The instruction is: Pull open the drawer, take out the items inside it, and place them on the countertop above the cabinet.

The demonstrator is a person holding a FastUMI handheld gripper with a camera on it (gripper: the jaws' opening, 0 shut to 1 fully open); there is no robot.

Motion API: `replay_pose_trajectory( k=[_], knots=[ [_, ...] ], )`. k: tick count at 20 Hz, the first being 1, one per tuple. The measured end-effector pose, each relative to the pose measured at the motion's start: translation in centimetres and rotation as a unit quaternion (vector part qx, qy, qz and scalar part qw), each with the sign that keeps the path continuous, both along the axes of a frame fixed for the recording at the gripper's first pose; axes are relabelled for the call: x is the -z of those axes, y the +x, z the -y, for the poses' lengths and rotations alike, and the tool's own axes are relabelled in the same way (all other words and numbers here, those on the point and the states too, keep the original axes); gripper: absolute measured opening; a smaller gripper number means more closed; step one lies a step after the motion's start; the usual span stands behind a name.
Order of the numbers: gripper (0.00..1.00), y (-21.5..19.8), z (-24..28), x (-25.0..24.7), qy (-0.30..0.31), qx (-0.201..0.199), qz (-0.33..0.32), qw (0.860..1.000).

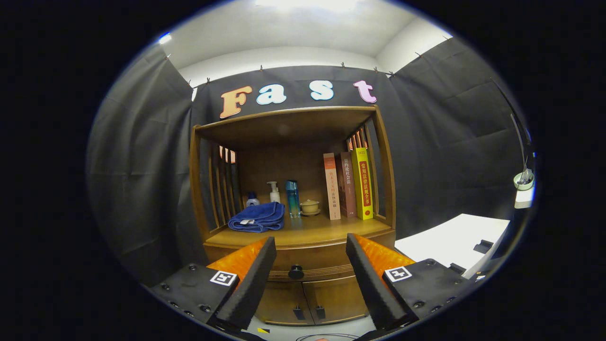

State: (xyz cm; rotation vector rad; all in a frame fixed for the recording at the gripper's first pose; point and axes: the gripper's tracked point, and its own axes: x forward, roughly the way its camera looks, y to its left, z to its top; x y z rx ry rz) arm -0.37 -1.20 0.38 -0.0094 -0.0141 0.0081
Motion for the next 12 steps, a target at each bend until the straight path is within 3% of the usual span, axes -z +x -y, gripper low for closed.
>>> replay_pose_trajectory(
  k=[12],
  knots=[
    [0.98,0.02,-0.09,0.18,0.0,-0.002,-0.001,1.0]
  ],
)
